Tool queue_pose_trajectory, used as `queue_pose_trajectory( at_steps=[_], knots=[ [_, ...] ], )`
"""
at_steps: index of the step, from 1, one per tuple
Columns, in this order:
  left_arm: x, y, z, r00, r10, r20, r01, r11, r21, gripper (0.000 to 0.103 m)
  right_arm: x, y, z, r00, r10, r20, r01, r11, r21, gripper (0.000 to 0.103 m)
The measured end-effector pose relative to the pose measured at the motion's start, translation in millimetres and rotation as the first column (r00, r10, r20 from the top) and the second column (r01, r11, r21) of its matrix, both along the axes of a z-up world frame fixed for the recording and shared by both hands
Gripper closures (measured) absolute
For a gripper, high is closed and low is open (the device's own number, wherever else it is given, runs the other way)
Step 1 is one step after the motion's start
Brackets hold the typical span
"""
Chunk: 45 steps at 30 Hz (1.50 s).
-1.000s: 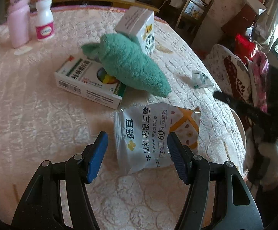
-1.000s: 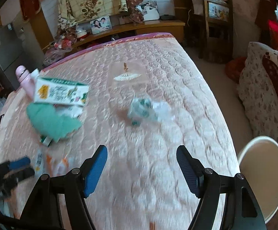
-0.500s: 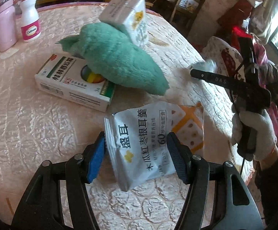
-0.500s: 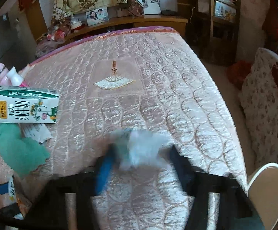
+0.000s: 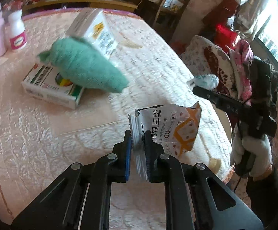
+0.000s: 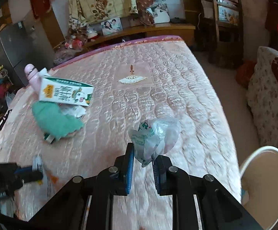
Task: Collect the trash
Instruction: 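Carry both bags over the white bucket and open both tools to drop them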
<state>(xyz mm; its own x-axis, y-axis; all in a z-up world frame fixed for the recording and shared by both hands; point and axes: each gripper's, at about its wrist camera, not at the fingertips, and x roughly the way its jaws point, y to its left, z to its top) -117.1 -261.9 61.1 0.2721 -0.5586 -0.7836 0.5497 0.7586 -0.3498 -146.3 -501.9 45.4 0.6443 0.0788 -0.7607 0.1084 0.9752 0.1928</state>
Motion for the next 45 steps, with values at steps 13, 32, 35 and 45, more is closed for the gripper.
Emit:
queue_pose_trajectory(
  at_steps=[13,32,35,45],
  knots=[
    [-16,-50,48,0.992,-0.063,0.107,0.067,0.997,-0.033,0.096,-73,-35,34,0.994,-0.075,0.076,0.080,0.994,-0.071,0.086],
    [-42,-162,80,0.963,-0.186,0.197,0.202,0.977,-0.064,0.096,-146,-116,41,0.965,-0.253,0.074,0.260,0.960,-0.103,0.086],
    [-45,-184,75,0.959,-0.202,0.197,0.217,0.975,-0.057,0.096,-155,-128,37,0.958,-0.280,0.064,0.286,0.951,-0.117,0.086],
    [-52,-241,57,0.952,-0.252,0.174,0.261,0.965,-0.032,0.096,-176,-169,13,0.933,-0.359,0.018,0.359,0.929,-0.093,0.086]
  ],
)
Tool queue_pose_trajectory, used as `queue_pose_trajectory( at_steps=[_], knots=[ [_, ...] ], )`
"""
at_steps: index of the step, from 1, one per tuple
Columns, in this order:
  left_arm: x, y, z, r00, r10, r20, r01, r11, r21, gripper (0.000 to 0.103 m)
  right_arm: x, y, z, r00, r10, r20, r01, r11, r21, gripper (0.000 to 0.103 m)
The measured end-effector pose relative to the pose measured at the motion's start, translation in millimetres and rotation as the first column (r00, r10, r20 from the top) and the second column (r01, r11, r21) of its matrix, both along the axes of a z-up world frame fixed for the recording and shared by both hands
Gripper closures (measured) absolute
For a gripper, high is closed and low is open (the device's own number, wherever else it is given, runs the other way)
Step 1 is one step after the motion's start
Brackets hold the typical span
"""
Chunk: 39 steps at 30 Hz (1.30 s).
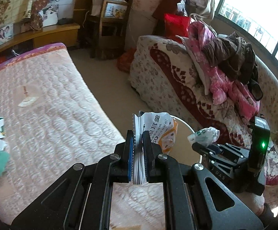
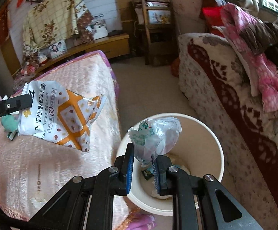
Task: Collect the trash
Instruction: 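Carry both bags over the white bucket and open both tools to drop them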
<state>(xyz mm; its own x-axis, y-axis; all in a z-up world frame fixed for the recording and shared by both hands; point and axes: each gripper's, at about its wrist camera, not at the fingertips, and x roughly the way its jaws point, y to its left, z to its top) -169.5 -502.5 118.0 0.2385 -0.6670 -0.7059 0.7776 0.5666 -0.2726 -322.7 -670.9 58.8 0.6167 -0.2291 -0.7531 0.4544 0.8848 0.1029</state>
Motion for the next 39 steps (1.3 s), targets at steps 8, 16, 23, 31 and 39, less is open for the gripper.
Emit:
queue_pose_trajectory(
  at_steps=[8,16,23,31,39],
  knots=[
    [-7,-33,-18,0.999,-0.029,-0.020,0.029,0.999,0.023,0.096,-11,-24,-19,0.998,-0.054,-0.025,0.055,0.998,0.035,0.086],
    [-7,-45,-33,0.999,-0.026,-0.042,0.027,0.999,0.039,0.096,-11,-40,-33,0.995,-0.091,-0.051,0.094,0.994,0.059,0.086],
    [-7,-49,-40,0.998,-0.024,-0.058,0.026,0.999,0.034,0.095,-13,-49,-40,0.990,-0.128,-0.057,0.132,0.989,0.073,0.066],
    [-14,-54,-48,0.995,-0.072,-0.064,0.075,0.996,0.047,0.085,-18,-51,-37,0.988,-0.147,-0.045,0.150,0.986,0.077,0.060],
    [-17,-44,-47,0.997,-0.067,-0.037,0.069,0.996,0.052,0.070,-20,-44,-33,0.989,-0.147,-0.032,0.149,0.986,0.073,0.059]
  ],
)
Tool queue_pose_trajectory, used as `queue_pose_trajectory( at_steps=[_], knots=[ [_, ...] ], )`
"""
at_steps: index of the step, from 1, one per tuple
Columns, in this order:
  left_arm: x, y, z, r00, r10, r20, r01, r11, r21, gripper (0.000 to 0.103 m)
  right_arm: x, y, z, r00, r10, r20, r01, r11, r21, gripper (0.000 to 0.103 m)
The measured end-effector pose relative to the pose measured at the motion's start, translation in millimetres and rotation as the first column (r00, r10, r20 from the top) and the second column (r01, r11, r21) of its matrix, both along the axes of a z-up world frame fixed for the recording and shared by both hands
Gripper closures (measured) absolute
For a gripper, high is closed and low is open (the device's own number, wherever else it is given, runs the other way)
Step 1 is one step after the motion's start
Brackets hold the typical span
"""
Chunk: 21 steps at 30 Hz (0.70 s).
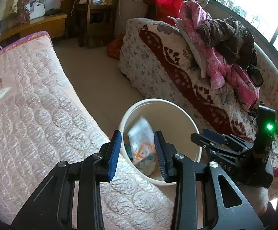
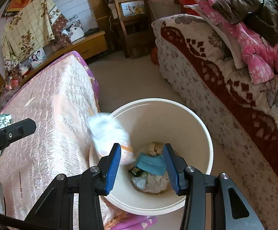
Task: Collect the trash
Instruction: 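Carry both bags over the white bucket and open both tools to drop them, then move both open tools back over the mattress toward the green towel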
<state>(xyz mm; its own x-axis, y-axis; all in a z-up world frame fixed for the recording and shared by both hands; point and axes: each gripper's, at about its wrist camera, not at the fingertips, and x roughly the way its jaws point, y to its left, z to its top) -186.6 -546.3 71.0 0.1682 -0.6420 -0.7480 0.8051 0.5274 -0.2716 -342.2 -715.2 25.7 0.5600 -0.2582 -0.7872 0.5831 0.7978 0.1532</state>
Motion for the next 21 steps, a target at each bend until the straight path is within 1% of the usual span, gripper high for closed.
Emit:
queue_pose_trajectory(
  at_steps=[4,6,8,12,16,21],
  knots=[
    [2,10,3,1.000,0.023,0.021,-0.023,1.000,0.006,0.070,1,5,2,1.000,0.004,0.004,-0.004,1.000,0.000,0.059],
    [2,16,5,0.998,0.043,0.046,-0.043,0.999,0.014,0.070,2,10,3,1.000,0.011,0.004,-0.011,1.000,-0.005,0.059],
    [3,26,6,0.995,0.065,0.074,-0.066,0.998,0.020,0.069,5,17,6,1.000,0.021,0.003,-0.021,1.000,-0.015,0.059],
    [8,49,6,0.989,0.112,0.095,-0.115,0.993,0.032,0.070,11,33,10,0.999,0.041,0.002,-0.041,0.999,-0.030,0.059],
    [14,76,6,0.978,0.173,0.119,-0.178,0.983,0.037,0.070,23,50,14,0.997,0.072,0.008,-0.072,0.997,-0.031,0.059],
    [25,117,6,0.956,0.257,0.139,-0.265,0.964,0.038,0.070,45,79,24,0.992,0.127,0.012,-0.126,0.991,-0.053,0.059]
  ],
)
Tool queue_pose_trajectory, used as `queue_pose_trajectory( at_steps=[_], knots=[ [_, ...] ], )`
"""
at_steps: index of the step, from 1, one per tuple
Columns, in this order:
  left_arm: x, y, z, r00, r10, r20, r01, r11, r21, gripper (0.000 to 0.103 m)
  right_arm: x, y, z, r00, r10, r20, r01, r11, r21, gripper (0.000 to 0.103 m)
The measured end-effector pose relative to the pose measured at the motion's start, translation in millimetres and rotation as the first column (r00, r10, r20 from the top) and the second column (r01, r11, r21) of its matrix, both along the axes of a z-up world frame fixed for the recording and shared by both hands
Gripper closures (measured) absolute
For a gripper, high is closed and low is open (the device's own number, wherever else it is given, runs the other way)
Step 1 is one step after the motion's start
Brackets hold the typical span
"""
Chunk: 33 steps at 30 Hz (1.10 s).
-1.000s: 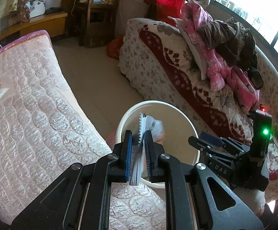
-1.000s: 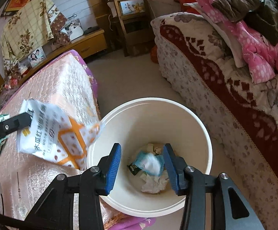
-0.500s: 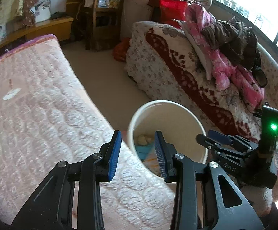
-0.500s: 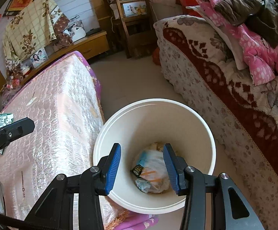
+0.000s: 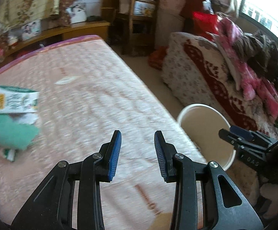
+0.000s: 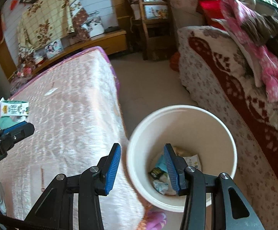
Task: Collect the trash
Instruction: 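Move both open tools back over the mattress toward the green towel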
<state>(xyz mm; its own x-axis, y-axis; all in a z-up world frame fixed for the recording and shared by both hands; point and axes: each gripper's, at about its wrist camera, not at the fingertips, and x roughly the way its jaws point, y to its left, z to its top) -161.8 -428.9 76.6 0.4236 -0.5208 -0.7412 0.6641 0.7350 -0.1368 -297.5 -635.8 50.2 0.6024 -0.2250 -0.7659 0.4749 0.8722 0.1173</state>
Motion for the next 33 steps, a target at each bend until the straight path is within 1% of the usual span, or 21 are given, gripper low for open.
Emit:
queue_pose_trajectory(
  at_steps=[4,9,10,11,13,18,24,28,33],
  knots=[
    [9,35,3,0.998,0.066,0.018,-0.066,0.998,0.004,0.070,20,24,10,0.999,0.048,0.011,-0.047,0.999,-0.011,0.059],
    [19,78,8,0.988,0.149,0.049,-0.150,0.989,0.017,0.070,46,61,18,0.993,0.113,0.025,-0.113,0.993,-0.017,0.057],
    [20,84,8,0.986,0.159,0.054,-0.160,0.987,0.019,0.070,52,69,18,0.991,0.128,0.024,-0.128,0.992,-0.017,0.055],
    [22,94,9,0.982,0.176,0.061,-0.178,0.984,0.020,0.070,57,76,18,0.990,0.139,0.024,-0.138,0.990,-0.017,0.048],
    [24,107,10,0.978,0.196,0.067,-0.198,0.980,0.018,0.070,66,92,19,0.986,0.164,0.033,-0.163,0.986,-0.018,0.041],
    [30,144,10,0.962,0.260,0.081,-0.263,0.965,0.021,0.070,90,133,21,0.970,0.238,0.038,-0.238,0.971,-0.017,0.041],
    [37,179,9,0.944,0.318,0.090,-0.322,0.946,0.031,0.070,111,170,20,0.952,0.303,0.038,-0.303,0.953,-0.018,0.040],
    [43,200,5,0.930,0.357,0.086,-0.361,0.932,0.037,0.070,122,188,18,0.944,0.329,0.037,-0.329,0.944,-0.013,0.040],
    [48,218,1,0.921,0.382,0.080,-0.386,0.921,0.049,0.069,134,203,13,0.935,0.353,0.020,-0.353,0.935,-0.016,0.040]
  ],
)
